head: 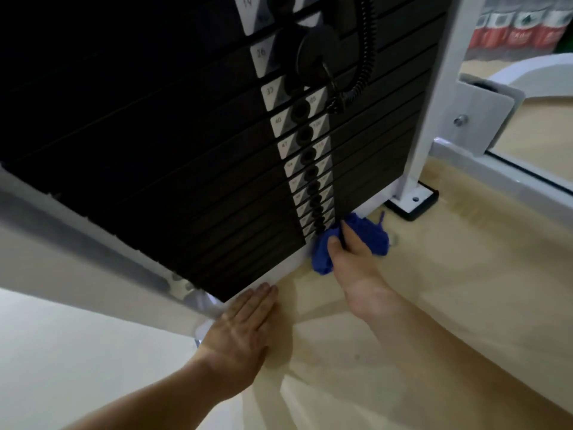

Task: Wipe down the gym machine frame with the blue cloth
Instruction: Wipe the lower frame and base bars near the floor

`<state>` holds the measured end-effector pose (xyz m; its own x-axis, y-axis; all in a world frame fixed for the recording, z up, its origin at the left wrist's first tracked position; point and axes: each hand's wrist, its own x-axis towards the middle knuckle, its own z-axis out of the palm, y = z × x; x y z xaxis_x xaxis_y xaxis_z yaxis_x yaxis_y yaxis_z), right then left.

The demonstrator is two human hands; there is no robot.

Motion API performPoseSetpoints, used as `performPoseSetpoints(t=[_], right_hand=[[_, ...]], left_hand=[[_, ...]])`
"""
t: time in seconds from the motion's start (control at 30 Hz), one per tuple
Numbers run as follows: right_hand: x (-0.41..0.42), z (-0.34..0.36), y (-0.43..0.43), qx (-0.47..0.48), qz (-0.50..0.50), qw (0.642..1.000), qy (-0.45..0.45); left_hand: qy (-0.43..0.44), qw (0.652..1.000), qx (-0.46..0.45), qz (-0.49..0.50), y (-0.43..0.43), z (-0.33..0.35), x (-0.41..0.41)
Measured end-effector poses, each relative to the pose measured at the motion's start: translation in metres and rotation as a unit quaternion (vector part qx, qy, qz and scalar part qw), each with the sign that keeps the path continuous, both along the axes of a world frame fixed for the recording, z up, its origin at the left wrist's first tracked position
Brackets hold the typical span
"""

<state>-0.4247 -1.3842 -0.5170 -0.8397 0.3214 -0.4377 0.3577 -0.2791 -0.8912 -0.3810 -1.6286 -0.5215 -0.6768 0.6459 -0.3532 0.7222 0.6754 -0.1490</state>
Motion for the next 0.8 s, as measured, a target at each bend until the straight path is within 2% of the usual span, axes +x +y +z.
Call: performPoseSetpoints(t=[0.1,0.2,0.27,0.33,0.4,0.43,0.57,0.67,0.8], right_hand=[[-0.028,0.001,0.035,-0.017,-0.088,0.995,0.033],[-0.040,0.005,0.044,-0.065,-0.099,0.992,0.044],[-0.030,0.006,0.028,-0.085,-0.107,0.990,0.020],[-0.014,0.003,0.003,-0.105,-0.088,0.991,-0.007],[0.003,-0.004,-0.022,-0.078,-0.038,0.996,-0.028],[0.007,-0.007,-0.029,-0.064,-0.026,0.997,-0.030],[-0.016,-0.001,-0.003,-0.085,-0.095,0.992,-0.008],[-0.031,0.000,0.018,-0.059,-0.111,0.992,0.022],[-0.006,0.006,-0.034,-0.089,-0.092,0.992,-0.022]], left_hand=[[-0.028,0.999,0.006,-0.027,-0.016,-0.007,-0.005],[-0.075,0.996,0.040,-0.006,-0.022,-0.011,0.003],[-0.089,0.996,0.030,0.005,-0.024,-0.013,0.008],[-0.107,0.993,0.036,0.033,-0.023,-0.011,0.011],[-0.100,0.991,0.085,0.036,-0.028,-0.018,0.009],[-0.123,0.987,0.088,0.048,-0.030,-0.020,0.010],[-0.101,0.992,0.072,0.032,-0.034,-0.027,0.015],[-0.062,0.993,0.096,0.022,-0.036,-0.028,0.022],[-0.068,0.994,0.089,0.007,-0.047,-0.030,0.035]])
